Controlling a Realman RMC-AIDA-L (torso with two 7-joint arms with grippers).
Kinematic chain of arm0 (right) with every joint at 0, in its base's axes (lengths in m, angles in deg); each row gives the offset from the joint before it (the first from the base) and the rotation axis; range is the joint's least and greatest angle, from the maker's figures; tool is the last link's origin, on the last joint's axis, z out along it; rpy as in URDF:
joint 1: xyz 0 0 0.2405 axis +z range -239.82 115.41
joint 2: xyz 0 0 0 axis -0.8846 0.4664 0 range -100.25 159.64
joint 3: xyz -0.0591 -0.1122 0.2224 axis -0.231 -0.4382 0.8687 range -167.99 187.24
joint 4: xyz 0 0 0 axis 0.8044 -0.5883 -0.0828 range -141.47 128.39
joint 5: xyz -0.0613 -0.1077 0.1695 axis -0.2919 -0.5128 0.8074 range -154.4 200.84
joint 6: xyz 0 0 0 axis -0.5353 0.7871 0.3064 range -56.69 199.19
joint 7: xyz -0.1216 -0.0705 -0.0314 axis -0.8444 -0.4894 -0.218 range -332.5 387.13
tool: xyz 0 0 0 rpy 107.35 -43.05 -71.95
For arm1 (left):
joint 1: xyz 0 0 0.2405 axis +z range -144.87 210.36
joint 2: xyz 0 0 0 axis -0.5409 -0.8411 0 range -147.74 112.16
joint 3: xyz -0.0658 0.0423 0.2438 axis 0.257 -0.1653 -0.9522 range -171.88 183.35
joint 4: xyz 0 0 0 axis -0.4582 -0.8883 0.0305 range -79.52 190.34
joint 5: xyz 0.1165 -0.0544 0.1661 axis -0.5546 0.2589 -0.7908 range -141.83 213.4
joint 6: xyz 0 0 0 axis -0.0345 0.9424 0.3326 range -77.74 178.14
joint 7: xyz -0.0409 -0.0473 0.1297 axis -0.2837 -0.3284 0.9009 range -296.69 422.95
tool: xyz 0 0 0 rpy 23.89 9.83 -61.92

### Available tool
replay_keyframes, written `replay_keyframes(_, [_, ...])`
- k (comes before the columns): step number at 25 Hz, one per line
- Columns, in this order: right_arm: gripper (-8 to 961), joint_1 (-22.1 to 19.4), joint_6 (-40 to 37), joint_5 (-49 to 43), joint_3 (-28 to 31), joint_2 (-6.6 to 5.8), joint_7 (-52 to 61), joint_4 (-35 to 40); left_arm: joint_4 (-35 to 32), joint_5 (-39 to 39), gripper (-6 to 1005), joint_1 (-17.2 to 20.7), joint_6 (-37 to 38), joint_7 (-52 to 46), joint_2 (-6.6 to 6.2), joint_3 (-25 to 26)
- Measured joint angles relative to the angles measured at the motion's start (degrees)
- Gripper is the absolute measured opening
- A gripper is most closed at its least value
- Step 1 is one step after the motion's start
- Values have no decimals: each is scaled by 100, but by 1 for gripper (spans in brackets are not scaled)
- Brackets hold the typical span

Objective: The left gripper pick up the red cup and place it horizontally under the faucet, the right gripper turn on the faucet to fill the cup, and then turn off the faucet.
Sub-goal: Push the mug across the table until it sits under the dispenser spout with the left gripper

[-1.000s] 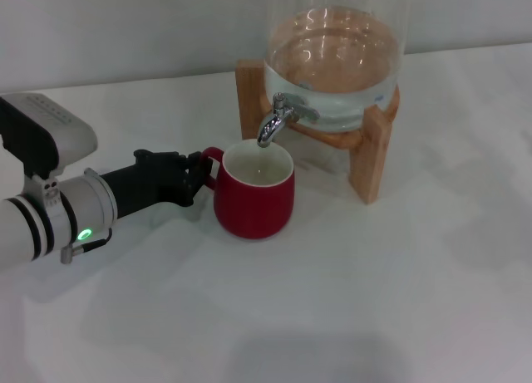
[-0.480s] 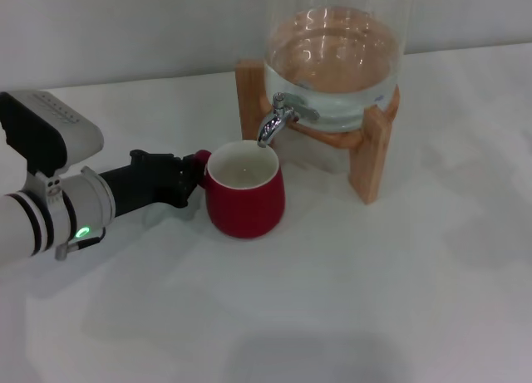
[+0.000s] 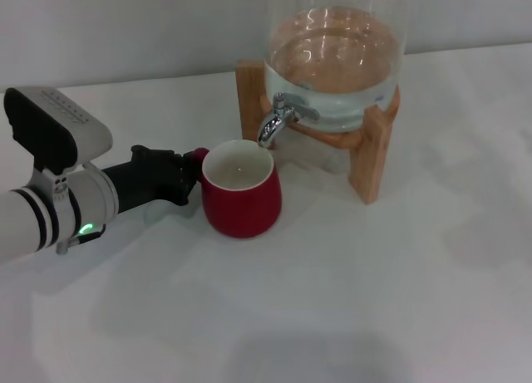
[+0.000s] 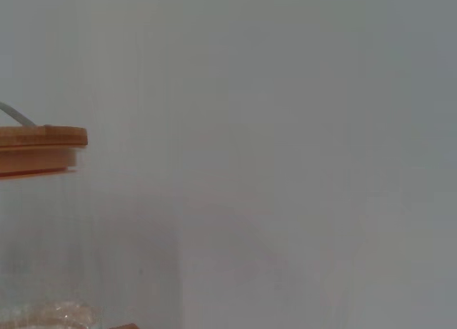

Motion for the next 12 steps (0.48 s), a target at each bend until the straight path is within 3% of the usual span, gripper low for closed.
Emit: replay_keyframes(12, [719, -18, 0, 0, 23, 0, -21, 52, 14, 0, 91, -72, -153, 34, 11, -2])
